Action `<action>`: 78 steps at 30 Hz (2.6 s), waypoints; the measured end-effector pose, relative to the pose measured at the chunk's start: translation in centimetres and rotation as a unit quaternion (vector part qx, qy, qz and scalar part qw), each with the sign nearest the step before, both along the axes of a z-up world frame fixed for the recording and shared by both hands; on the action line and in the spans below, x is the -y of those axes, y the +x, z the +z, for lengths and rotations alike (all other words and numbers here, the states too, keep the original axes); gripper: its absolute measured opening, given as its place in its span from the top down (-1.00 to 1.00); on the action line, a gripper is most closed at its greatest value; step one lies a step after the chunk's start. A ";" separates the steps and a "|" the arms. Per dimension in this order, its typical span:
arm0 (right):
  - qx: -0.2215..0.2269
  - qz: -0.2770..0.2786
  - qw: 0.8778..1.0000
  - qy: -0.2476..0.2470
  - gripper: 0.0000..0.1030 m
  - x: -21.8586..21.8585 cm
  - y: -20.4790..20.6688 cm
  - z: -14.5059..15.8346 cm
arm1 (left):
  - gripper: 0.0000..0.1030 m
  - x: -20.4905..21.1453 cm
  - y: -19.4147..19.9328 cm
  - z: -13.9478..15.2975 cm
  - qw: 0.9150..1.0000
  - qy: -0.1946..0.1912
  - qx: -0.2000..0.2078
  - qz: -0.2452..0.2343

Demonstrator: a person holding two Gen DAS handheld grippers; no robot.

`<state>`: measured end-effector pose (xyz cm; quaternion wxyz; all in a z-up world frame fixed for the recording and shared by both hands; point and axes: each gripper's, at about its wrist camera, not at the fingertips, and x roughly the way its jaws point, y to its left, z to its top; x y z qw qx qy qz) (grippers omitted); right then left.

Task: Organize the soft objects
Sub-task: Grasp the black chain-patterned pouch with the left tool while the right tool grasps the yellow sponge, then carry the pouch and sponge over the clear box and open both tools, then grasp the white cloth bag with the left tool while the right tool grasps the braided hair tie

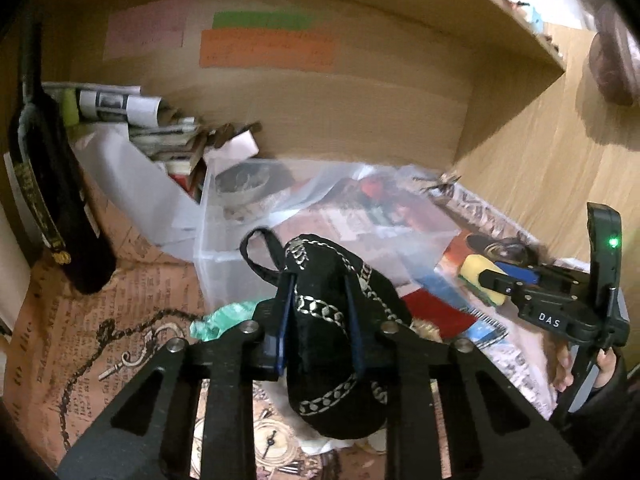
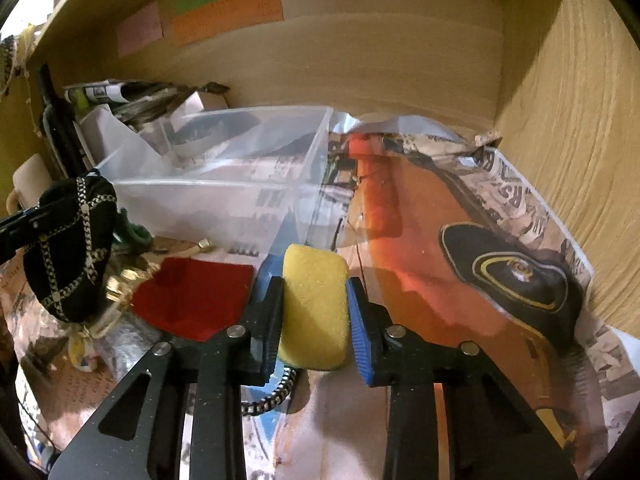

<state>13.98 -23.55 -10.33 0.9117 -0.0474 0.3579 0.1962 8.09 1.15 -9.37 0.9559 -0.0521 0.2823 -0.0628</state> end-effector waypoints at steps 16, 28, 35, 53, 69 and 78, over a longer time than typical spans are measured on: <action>0.102 0.024 0.992 0.066 0.46 -1.0 -0.5 7.6 | 0.58 -0.4 2.5 6.9 0.997 -0.012 0.074 0.011; 0.107 0.065 0.990 0.056 0.44 -5.7 3.8 8.9 | 0.58 -3.0 9.8 6.2 0.998 0.012 0.035 0.054; 0.062 0.088 0.994 0.009 0.44 -8.6 7.1 6.9 | 0.58 -3.4 13.9 3.0 0.999 0.015 -0.029 0.041; -0.031 0.110 0.991 -0.070 -0.16 -11.9 10.6 1.9 | -0.06 -3.1 15.0 1.3 0.995 0.031 -0.089 0.015; 0.111 0.078 0.990 -0.034 -0.68 -7.0 2.1 8.7 | -0.98 -3.8 3.7 6.0 0.998 0.042 0.030 0.036; 0.087 0.053 0.994 -0.027 -0.77 -3.5 -1.5 6.1 | -0.99 -3.3 0.3 1.7 0.999 0.040 -0.009 0.033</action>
